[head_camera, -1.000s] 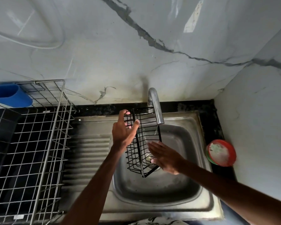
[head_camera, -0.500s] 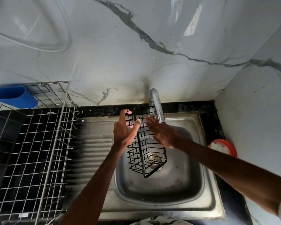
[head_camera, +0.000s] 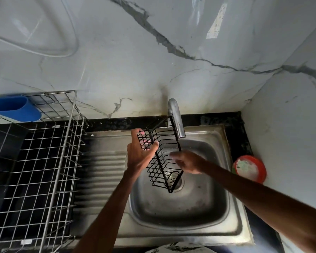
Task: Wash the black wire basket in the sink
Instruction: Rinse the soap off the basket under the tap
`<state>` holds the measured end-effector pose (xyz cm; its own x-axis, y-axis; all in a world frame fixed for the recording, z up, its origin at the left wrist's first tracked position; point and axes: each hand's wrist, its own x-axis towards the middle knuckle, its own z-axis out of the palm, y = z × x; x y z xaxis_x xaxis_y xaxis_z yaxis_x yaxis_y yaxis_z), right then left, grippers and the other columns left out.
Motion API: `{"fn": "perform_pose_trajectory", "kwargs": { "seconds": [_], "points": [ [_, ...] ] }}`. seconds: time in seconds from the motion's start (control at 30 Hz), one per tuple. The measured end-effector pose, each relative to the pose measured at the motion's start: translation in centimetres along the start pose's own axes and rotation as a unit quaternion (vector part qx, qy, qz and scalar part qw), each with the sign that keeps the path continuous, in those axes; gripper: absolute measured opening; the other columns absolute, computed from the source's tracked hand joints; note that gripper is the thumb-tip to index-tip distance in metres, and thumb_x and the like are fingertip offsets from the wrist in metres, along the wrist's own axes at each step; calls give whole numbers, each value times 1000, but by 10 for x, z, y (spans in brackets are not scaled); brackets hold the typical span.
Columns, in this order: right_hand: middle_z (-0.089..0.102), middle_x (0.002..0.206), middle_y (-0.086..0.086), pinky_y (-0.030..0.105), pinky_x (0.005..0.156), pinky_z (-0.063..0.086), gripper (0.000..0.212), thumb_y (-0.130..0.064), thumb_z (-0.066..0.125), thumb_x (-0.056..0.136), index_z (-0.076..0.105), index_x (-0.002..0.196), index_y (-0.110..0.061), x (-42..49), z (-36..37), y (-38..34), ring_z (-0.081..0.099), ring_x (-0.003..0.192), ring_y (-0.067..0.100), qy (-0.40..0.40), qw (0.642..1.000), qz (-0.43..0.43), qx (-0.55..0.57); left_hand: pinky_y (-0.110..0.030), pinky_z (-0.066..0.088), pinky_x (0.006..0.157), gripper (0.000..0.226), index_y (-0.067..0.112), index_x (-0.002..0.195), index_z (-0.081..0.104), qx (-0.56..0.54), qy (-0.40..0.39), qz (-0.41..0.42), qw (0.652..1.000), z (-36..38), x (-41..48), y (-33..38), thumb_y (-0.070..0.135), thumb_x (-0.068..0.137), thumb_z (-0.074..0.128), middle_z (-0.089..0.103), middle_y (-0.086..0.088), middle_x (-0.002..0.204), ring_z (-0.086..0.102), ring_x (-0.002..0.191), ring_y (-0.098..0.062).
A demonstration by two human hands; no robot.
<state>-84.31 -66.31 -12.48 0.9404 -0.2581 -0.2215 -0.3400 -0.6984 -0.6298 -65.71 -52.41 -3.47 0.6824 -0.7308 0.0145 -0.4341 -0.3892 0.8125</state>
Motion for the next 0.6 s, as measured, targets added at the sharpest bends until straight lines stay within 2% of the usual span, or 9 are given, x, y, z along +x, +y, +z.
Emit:
{"fn": "perform_pose_trajectory", "kwargs": {
  "seconds": [0.03,0.1,0.2,0.3,0.37,0.43,0.5,0.57,0.6],
  "points": [
    [58,143,7,25,103,50,40,-16,52,104,53,144,-16,13,-13,-5,58,127,16,29,996,41,75,-20,49,61,66,11,130,44,0,-3,4,1000,1,-2,0,47,81,70,57,17,82,59,61,-7],
    [67,131,12,15,85,54,32,-20,57,103,62,133,-12,40,-34,-13,67,115,21,89,961,121,234,-12,43,69,73,11,135,43,-8,-10,1,1000,2,-4,2,46,79,73,56,19,94,55,71,3],
    [71,122,8,32,89,57,40,-35,63,99,61,131,-11,62,-46,-18,70,112,20,92,888,173,416,-25,48,82,74,19,134,43,-34,-7,-32,999,4,-5,4,47,75,77,64,5,108,61,83,-1],
    [67,129,1,36,99,51,48,-46,41,106,58,135,-11,47,-35,-11,64,119,15,15,875,202,439,-26,46,82,73,19,131,43,-46,19,-45,998,4,-3,4,43,73,81,62,12,103,60,87,0],
    [66,128,1,34,103,48,47,-39,32,110,58,134,-9,31,-19,1,60,124,16,-22,860,236,452,-27,47,86,73,22,130,43,-54,34,-53,997,1,-1,1,40,73,84,63,8,106,64,91,-13],
    [68,126,5,36,109,46,37,-30,42,108,63,127,-5,19,0,15,62,124,21,11,841,264,472,-31,52,87,70,30,125,42,-57,39,-59,996,-2,0,-1,44,71,84,65,7,107,65,92,-15],
    [73,117,9,40,108,49,26,-22,57,102,70,115,-4,12,14,24,68,115,23,69,819,292,489,-28,55,80,68,28,121,43,-53,32,-55,997,-1,-3,-4,48,69,83,63,13,99,64,86,-3],
    [76,105,11,42,100,55,12,-16,67,95,76,99,-9,11,22,23,72,103,28,136,810,320,471,-19,54,73,67,22,119,46,-55,33,-55,996,2,-9,-7,40,71,88,62,15,91,63,78,3],
    [77,99,9,36,91,59,7,-14,70,93,76,92,-13,10,26,22,73,96,26,181,810,341,442,-15,52,72,67,20,118,46,-60,38,-58,996,3,-12,-8,36,71,91,62,16,91,62,78,4]
  ]
}}
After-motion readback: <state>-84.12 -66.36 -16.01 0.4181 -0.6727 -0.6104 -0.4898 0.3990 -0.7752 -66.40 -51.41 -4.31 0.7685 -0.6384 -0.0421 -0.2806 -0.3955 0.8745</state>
